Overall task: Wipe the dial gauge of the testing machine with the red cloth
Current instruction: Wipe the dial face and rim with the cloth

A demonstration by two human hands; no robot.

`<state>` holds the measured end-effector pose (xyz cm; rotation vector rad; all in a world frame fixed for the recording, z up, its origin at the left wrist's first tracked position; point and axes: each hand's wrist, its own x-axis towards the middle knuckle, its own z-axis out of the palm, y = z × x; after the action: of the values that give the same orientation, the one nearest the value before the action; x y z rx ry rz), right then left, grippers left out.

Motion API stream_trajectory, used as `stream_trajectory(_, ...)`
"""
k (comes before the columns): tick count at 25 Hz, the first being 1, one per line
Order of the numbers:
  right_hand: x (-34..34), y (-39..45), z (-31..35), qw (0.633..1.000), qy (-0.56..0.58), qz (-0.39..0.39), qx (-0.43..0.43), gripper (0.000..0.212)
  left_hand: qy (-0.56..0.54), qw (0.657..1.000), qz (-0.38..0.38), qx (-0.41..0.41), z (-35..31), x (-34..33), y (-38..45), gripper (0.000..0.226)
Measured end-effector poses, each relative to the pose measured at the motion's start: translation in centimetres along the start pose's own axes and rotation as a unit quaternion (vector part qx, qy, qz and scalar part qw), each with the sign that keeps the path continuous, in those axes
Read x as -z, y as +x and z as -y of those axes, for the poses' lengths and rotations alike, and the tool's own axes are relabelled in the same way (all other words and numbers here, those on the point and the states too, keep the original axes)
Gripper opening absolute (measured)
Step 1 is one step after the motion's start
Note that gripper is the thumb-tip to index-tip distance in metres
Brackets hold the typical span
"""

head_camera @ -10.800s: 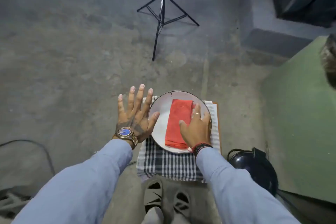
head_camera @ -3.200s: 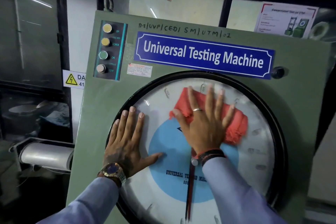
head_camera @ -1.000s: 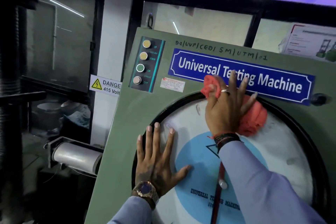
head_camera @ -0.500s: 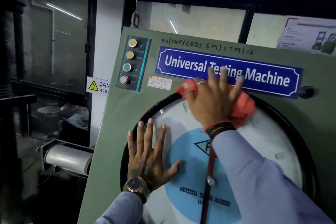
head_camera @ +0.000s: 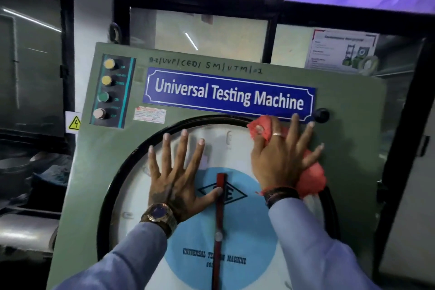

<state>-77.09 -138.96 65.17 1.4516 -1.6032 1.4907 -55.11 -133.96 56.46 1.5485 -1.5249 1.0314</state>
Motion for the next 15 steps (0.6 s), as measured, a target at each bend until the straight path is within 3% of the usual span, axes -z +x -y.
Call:
stream_trajectory(5, -0.3, 1.3, 2.6, 0.994, 0.008, 0.026, 0.102, 0.052, 0.010, 1.000, 0.013, 0.002, -1.6, -0.1, 0.9, 0.124)
stream_trajectory(11, 0.7, -1.0, -3.5, 0.999, 0.009, 0.004, -0.049, 0.054, 0.010, 0.999, 0.036, -0.008, -2.1, 0.4, 2.4, 0.119)
stream_trajectory(15, 0.2, 0.6, -0.3, 0.997, 0.029, 0.024, 0.061, 0.057, 0.015, 0.999, 0.037, -0.007, -2.1, 0.1, 2.4, 0.119)
